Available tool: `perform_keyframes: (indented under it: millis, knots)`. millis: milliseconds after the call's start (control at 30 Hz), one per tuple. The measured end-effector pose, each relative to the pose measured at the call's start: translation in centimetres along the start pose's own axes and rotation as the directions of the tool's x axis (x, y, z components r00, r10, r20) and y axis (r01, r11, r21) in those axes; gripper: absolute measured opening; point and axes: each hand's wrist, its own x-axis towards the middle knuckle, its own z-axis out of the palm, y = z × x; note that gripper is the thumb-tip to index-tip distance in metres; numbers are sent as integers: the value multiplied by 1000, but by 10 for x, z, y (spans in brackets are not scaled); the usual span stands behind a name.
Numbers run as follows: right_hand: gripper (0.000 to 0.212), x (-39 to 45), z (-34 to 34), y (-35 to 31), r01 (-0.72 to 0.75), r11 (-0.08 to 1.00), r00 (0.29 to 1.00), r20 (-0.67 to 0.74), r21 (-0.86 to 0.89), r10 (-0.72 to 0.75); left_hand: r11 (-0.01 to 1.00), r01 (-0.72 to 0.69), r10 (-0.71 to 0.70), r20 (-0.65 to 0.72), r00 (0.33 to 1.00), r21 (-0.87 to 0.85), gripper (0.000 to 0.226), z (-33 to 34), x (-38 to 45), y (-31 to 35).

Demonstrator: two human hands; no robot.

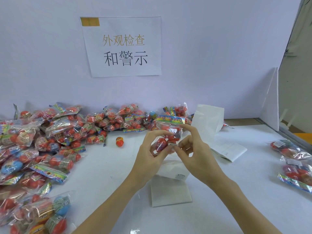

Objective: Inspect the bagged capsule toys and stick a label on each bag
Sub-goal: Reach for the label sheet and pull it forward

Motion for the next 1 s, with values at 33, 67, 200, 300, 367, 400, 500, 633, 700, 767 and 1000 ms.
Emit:
perform_keyframes:
  millis: [33,67,200,300,367,400,500,633,700,767,1000]
  knots:
    - [60,0,-1,1,-12,999,1000,-23,-29,11,1000,1,-1,-3,1000,-19,33,0,0,0]
    - [59,1,-2,2,-29,998,998,-50,-61,26,999,0,0,-8,1000,-39,33,-1,1,0]
    - [43,5,-8,4,-205,978,974,-89,43,208,988,7,-14,-44,999,-156,41,-5,6,0]
    - [23,7,-10,-4,-306,932,951,12,192,310,964,41,-53,-39,998,-264,57,-4,6,2]
    - [39,6,-8,-11,-329,913,944,107,240,312,944,61,-73,-24,997,-323,71,-4,5,2]
    - [43,6,-8,-12,-336,908,941,126,251,314,938,71,-82,-19,996,-340,77,-3,5,2]
    - [31,4,-5,-11,-363,887,932,122,286,342,945,74,-81,-10,997,-317,88,-2,5,3]
    - [22,3,-1,-8,-384,864,923,141,325,357,976,80,-89,-35,995,-205,87,-4,5,3]
    - [22,4,-3,-8,-395,839,919,138,374,370,973,103,-112,-31,993,-207,80,-5,6,3]
    - [26,4,-5,-7,-401,824,916,151,401,372,969,124,-135,-38,990,-212,67,-6,6,5]
    - [51,5,-6,-2,-398,778,916,159,486,370,978,207,-207,-20,978,-18,47,-14,10,6]
